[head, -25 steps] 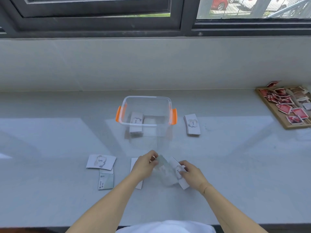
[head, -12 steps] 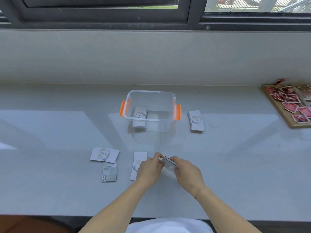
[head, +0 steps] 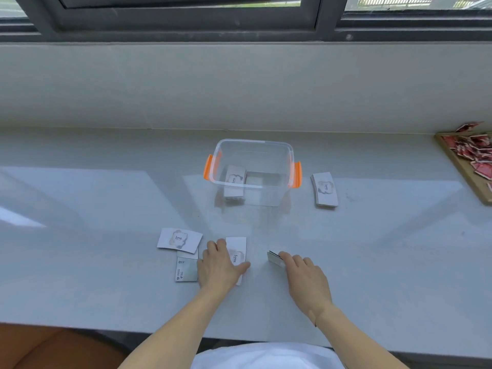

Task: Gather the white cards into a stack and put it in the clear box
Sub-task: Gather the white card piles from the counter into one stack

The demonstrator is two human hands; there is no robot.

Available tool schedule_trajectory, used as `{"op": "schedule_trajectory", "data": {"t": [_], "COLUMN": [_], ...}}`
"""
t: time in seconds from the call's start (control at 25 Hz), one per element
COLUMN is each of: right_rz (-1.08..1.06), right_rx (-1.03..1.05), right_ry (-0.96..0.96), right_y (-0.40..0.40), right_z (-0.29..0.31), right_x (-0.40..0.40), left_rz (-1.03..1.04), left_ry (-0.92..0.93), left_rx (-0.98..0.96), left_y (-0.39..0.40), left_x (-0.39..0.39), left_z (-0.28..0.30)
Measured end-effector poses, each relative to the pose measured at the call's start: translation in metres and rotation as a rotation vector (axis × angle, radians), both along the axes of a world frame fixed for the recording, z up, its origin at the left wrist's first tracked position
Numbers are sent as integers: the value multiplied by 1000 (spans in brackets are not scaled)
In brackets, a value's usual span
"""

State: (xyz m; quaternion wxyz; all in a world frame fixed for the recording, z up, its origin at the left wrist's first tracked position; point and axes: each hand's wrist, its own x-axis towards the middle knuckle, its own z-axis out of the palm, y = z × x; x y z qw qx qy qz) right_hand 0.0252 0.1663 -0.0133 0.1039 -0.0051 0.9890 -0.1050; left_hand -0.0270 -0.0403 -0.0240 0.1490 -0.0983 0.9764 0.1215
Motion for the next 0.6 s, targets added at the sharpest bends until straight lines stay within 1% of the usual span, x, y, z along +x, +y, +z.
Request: {"op": "schedule_trajectory", "data": {"t": [0.08, 0.12, 0.16, 0.2, 0.24, 0.32, 0.36, 0.44, 0.52, 0.6], "right_rz": [9, 15, 20, 23, 25, 24, 21, 11, 8, 6], "right_rx": [1, 4, 3, -2, -6, -11, -16, -18, -18, -15], "right_ry": [-3, -3, -4, -5, -6, -5, -4, 4, 7, 11], "right_y": [0, 0, 0, 1, 1, 2, 3, 2, 0, 0], "right_z": [0, 0, 0, 0, 1, 3, 3, 2, 1, 1], "right_x": [0, 0, 0, 0, 0, -1, -1, -1, 0, 0], "left_rz": [-47, -98, -192, -340, -531, -913, -1037, -1158, -1178, -1144], "left_ry": [24, 47, 72, 82, 69, -14, -45, -13, 33, 56], "left_rx": [-27, -10, 20, 42, 25, -117, -204, -303, -345, -352], "left_y": [5, 4, 1, -4, -10, -25, -29, -32, -31, -30], "left_x": [3, 1, -3, -10, -20, -43, -54, -67, -72, -75], "left_z": [1, 2, 4, 6, 9, 18, 23, 27, 27, 27]}}
